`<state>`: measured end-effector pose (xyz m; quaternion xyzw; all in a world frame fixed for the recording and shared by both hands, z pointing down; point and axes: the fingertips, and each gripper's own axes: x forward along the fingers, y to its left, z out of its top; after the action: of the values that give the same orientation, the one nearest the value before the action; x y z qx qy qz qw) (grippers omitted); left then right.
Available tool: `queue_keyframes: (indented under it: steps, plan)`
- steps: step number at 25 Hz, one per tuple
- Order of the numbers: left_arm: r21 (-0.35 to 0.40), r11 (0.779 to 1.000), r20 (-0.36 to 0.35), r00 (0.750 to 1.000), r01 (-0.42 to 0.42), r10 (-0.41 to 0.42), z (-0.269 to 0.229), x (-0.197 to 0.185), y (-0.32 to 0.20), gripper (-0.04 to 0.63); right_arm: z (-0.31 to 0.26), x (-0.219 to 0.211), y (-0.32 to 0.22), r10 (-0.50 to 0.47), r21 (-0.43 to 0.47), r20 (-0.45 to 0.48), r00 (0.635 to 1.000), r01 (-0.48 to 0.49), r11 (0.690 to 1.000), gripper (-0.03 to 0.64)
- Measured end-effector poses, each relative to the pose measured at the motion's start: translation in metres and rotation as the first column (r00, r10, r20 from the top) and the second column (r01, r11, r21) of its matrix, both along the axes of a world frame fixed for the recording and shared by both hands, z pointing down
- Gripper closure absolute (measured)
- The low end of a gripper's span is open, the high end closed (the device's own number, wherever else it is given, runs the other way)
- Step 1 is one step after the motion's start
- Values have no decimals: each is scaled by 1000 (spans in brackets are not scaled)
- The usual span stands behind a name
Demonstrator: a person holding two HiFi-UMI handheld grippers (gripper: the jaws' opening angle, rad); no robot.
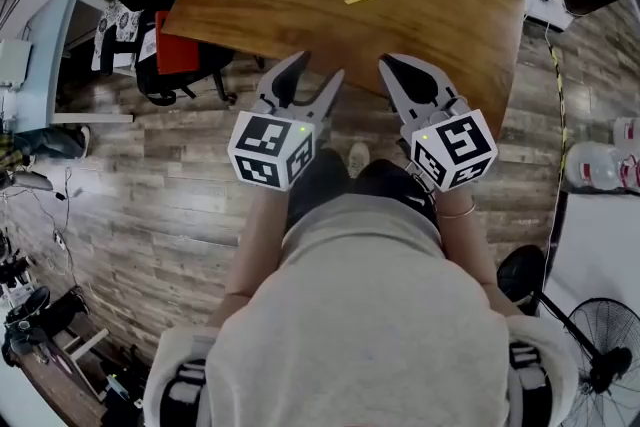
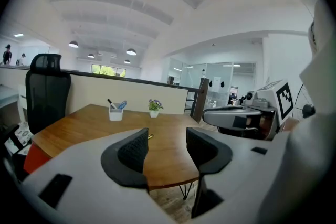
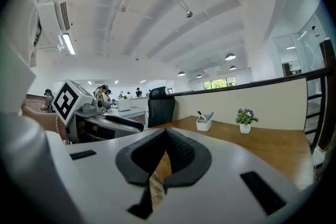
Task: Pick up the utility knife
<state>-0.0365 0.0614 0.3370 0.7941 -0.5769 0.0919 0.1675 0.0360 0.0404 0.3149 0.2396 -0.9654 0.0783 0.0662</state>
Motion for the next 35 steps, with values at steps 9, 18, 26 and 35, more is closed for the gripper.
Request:
queue_keyframes:
  steps: [9,18,26,35]
  plan:
    - [-22,1000,4,1000,22,-22,11,-29,-34,370,20,-21,-31,0,-46,-5,1000,0,999,604]
    - [-41,995,-14,996,-87,87,24,-44,-104,368,28,-28,-89,121,-54,-37,992,-123,991,604]
    - [-52,971,-13,972,-233,233,24,-61,-173,368,27,-53,-146,225,-69,-30,974,-226,972,604]
    - [-75,903,-21,906,-423,423,37,-57,-227,369,37,-59,-180,372,-80,-56,927,-376,923,604]
